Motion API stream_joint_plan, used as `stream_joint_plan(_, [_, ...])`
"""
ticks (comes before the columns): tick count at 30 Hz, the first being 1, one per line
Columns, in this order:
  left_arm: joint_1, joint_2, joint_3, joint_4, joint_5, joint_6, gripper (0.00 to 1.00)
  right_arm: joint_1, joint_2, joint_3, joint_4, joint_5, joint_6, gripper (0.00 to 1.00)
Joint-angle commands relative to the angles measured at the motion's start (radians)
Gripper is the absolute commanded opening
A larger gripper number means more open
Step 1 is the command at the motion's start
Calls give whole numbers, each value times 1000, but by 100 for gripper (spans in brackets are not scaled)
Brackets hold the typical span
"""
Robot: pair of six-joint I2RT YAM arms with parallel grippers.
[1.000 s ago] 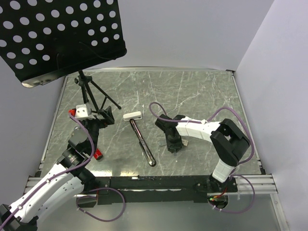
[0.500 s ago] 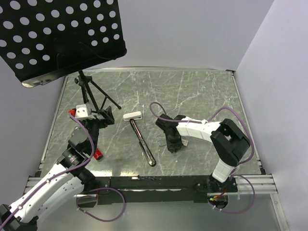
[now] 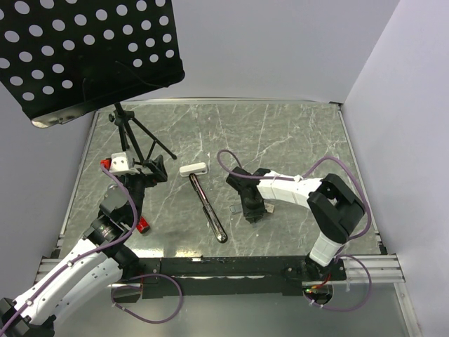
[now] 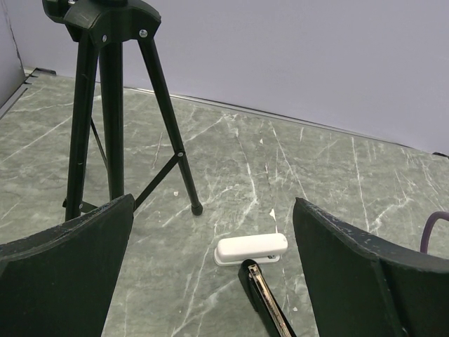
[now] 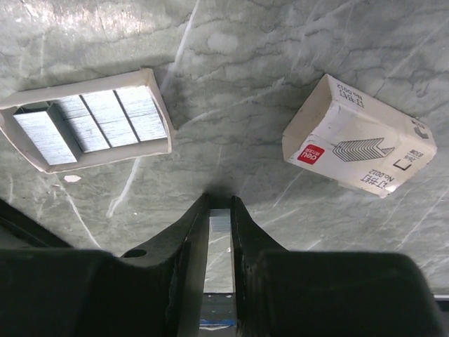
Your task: Load the staples into the stapler
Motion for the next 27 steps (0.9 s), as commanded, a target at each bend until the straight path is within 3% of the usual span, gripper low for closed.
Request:
stream_joint_plan(1, [4,-3,4,32,6,-5,99,39,-69,49,-49,60,-12,21])
stream_joint_plan(15, [4,-20,7,22,-34,-12,99,220,-39,336,-29,134,-27,16])
stream_joint_plan(27, [4,-28,7,25,-34,-11,99,303,95,423,17,161,-30,15])
